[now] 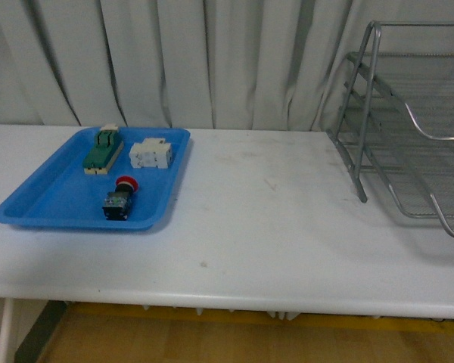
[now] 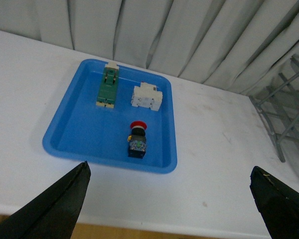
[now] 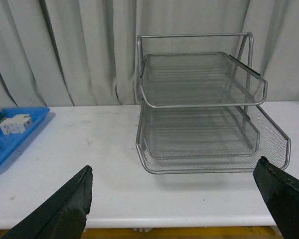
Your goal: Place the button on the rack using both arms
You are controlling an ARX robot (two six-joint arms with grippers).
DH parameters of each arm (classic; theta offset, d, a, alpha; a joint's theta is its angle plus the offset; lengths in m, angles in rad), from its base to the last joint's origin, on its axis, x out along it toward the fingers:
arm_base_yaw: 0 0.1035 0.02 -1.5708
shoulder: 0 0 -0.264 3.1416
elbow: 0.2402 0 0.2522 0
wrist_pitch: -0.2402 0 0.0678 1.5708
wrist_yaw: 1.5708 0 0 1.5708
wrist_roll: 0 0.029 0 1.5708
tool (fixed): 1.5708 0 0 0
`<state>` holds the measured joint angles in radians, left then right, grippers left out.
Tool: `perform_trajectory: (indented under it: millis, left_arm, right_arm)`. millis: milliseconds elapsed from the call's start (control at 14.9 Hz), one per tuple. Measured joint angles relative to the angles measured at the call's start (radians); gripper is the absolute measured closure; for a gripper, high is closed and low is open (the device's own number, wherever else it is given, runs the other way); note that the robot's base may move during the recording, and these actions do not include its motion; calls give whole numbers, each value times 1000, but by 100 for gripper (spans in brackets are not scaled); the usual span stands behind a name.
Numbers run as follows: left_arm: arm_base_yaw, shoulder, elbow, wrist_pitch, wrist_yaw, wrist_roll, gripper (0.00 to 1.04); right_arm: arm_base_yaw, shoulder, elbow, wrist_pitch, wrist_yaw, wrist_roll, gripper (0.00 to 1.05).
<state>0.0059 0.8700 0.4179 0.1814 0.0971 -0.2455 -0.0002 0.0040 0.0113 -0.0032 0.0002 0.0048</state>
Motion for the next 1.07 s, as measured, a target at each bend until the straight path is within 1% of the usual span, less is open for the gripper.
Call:
perform_trajectory:
  millis: [67,134,269,470,604,806,1074]
  left_arm:
    - [-22,194,101,52,0,9,7]
    - [-43,355,201,43,-15,26,7]
    - [-93,679,457,-39,-50,78,7]
    - [-126,1016,783,-175,-112,124,7]
    - [-143,1155,901,-223,-124,161,7]
    - [-146,1286,1007,-299,-144,252,7]
    - [-119,1369,1116,-365,-191,313,7]
  right_arm:
    - [0,0,0,0,0,0,6]
    - [0,0,0,0,0,0,6]
    - [0,0,0,0,0,0,6]
    - [0,0,0,0,0,0,6]
    - [0,0,0,0,0,0,6]
    - [0,0,0,0,0,0,6]
    - [0,0,0,0,0,0,6]
